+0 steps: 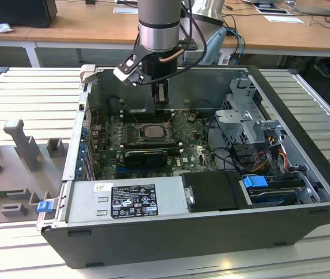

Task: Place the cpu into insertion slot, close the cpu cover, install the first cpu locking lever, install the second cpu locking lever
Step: 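Close the cpu cover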

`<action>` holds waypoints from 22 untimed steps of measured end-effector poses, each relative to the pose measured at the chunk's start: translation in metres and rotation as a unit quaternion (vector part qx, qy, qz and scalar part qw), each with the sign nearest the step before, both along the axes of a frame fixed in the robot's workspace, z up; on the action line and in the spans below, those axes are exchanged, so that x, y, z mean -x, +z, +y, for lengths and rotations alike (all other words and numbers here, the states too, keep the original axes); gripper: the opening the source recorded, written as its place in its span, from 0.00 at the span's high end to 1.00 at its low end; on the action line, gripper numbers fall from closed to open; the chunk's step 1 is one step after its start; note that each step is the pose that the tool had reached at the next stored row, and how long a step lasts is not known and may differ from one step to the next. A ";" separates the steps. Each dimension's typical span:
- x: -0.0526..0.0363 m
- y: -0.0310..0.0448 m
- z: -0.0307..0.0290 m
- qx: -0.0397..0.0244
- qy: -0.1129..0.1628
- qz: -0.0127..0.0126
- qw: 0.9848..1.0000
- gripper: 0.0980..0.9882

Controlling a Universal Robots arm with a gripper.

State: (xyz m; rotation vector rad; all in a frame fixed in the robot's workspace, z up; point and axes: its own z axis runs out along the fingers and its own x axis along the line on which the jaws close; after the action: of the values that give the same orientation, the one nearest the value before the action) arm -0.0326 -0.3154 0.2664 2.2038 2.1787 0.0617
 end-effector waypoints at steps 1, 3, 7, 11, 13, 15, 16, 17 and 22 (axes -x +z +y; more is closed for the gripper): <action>0.0000 0.0008 0.0000 0.000 0.000 0.000 1.000 0.99; 0.0000 0.0031 0.0000 0.000 0.000 0.000 1.000 0.99; 0.0000 0.0079 0.0000 0.000 0.000 0.000 1.000 0.99; 0.0000 0.0119 0.0000 0.000 0.000 0.000 1.000 0.99; 0.0000 0.0140 0.0000 0.000 0.000 0.000 1.000 0.99; 0.0000 0.0168 0.0000 0.000 0.000 0.000 1.000 0.99; 0.0000 0.0180 0.0000 0.000 0.000 0.000 1.000 0.99; 0.0000 0.0190 0.0000 0.000 0.000 0.000 1.000 0.99; 0.0000 0.0228 0.0000 0.000 0.000 0.000 1.000 0.99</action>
State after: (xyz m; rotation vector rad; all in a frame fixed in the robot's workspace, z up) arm -0.0326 -0.3154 0.2892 2.2039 2.1786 0.0618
